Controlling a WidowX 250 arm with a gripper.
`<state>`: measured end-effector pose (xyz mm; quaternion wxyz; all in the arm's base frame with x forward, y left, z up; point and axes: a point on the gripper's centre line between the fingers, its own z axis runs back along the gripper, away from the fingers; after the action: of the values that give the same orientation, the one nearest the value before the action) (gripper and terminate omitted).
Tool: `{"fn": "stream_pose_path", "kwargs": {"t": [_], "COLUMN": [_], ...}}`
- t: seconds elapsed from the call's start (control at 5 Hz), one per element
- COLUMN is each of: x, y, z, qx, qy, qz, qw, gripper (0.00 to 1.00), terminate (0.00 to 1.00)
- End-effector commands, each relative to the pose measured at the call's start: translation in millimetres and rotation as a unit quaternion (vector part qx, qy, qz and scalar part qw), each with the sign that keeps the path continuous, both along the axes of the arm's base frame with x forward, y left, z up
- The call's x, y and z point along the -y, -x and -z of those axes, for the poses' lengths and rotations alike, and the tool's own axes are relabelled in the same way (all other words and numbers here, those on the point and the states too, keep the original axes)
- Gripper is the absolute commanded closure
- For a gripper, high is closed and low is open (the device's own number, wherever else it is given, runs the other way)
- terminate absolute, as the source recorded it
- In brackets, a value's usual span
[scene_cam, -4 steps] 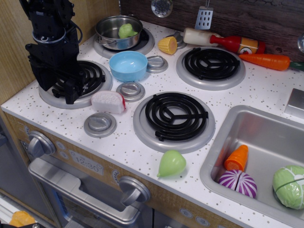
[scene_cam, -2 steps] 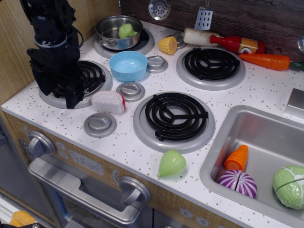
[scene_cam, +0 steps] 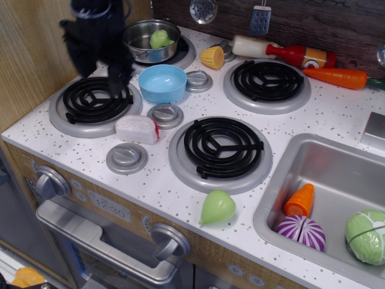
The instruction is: Take broccoli out of pan
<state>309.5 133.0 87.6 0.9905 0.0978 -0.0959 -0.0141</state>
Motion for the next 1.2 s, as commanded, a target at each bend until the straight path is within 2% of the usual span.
{"fn": "stream_pose_path", "kwargs": {"t": [0.0,0.4,0.6,0.8,1.0], "x": [-17,-28,-28,-34,-48], "y": [-55,-103,-122,-145,-161], "z": [-19,-13,-10,-9,-17], "qx": [0.058,0.114,0.133,0.149,0.147], "qy": [-0.025,-0.031,-0.022,-0.025,-0.036], "qz": [0.019,0.049,0.056,0.068,0.083], "qw": [0.9978,0.9918,0.9894,0.9862,0.985], "gripper": [0.0,0.0,0.0,0.0,0.0], "terminate": [0.0,0.0,0.0,0.0,0.0]}}
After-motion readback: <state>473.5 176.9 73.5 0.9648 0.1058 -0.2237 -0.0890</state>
